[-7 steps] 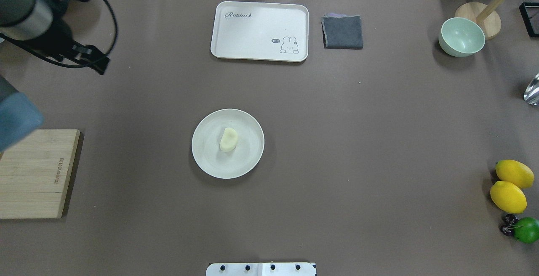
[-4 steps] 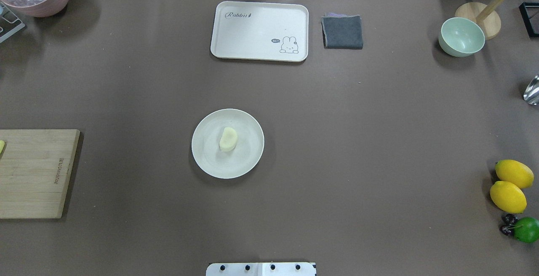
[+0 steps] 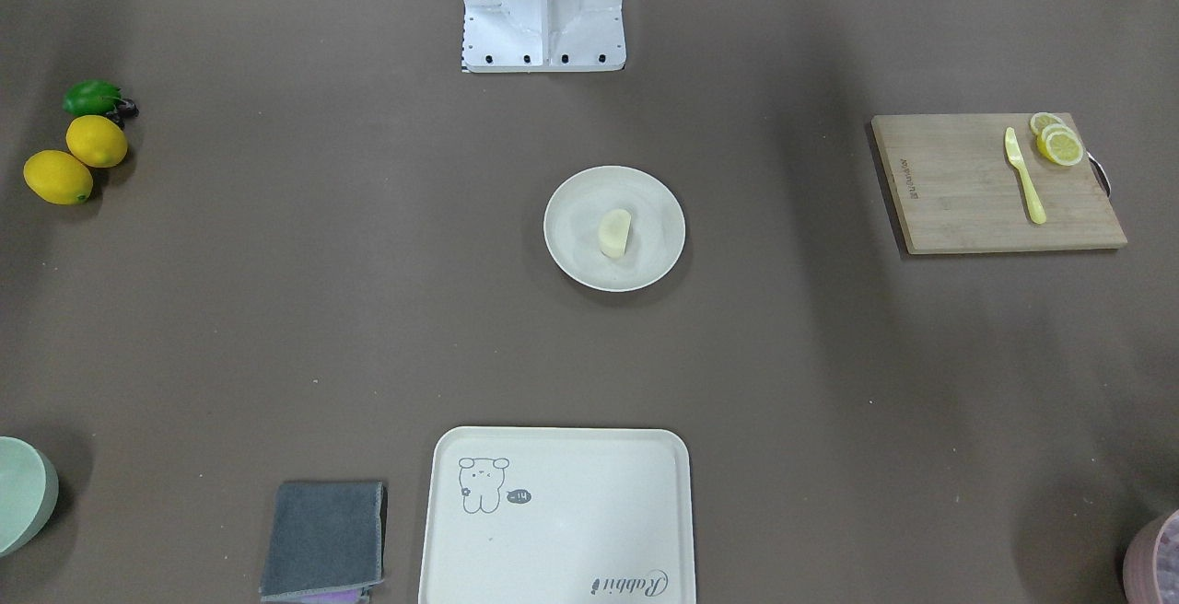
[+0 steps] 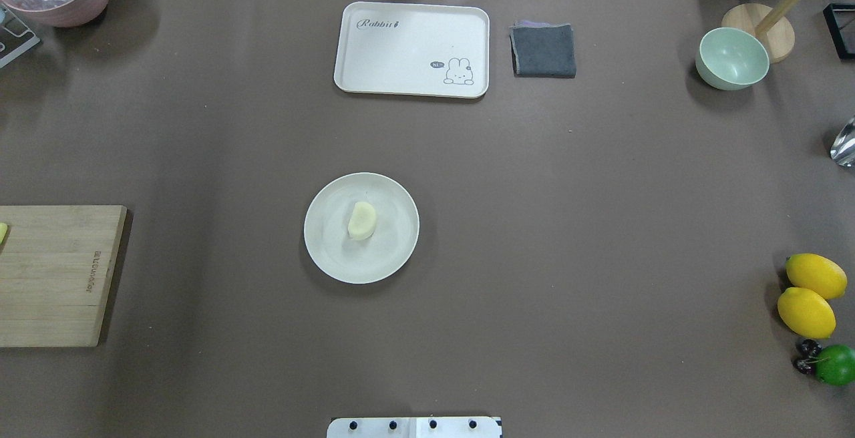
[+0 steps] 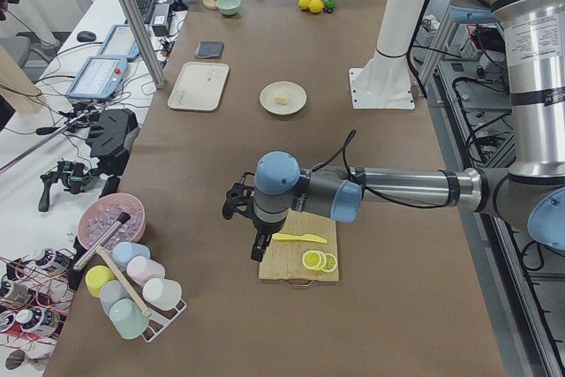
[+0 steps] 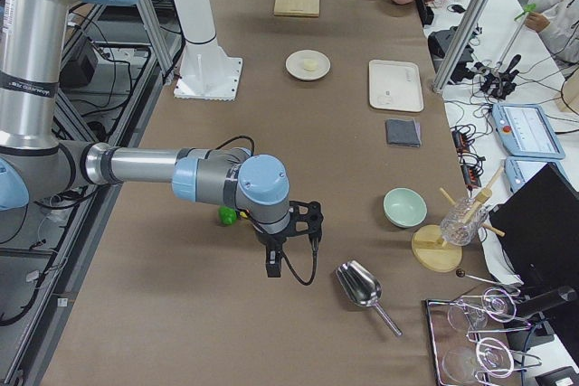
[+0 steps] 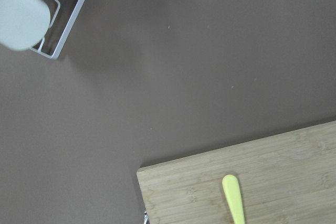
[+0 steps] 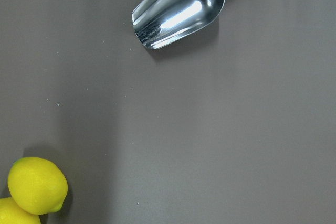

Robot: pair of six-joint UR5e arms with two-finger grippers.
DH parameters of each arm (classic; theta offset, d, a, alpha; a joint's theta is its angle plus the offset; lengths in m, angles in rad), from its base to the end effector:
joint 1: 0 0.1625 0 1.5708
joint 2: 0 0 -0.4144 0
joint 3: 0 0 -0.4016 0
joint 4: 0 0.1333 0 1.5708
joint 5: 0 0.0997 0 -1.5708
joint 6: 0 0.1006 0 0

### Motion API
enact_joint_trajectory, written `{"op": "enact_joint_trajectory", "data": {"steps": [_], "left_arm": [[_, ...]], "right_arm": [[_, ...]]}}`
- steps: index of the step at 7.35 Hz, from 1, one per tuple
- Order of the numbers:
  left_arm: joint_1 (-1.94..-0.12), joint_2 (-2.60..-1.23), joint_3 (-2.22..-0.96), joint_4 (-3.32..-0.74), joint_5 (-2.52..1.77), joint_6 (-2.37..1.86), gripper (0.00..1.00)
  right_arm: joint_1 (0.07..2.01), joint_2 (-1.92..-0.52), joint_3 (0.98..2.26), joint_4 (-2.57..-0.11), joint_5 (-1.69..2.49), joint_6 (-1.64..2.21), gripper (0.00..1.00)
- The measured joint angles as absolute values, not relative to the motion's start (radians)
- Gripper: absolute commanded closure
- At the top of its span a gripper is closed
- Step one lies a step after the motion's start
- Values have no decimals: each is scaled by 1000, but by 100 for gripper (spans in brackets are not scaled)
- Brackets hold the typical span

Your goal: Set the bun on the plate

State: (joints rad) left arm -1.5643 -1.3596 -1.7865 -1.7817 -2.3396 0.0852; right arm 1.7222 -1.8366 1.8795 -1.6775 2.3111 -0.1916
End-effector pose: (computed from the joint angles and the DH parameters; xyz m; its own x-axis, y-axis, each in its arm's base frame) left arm -0.0606 -0.4280 0.6152 0.7146 0.2359 -0.6586 -0.0674 0.9603 0.2708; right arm 0.1231 -0.3728 0.6256 0.7388 -0.0368 0.6730 -0.0100 0.9978 0.0656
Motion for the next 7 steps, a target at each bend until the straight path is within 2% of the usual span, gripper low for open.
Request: {"op": "enact_joint_trajectory", "data": {"steps": [2, 7], "left_arm": [[-1585, -1391, -1767, -1689, -2340, 94, 2], [-1636, -1344, -1752, -1666, -2340, 86, 2]], "right_arm": [[1723, -1845, 1876, -1676, 2311, -192, 0], [1723, -1852, 1879, -1674, 2310, -192, 0]]}}
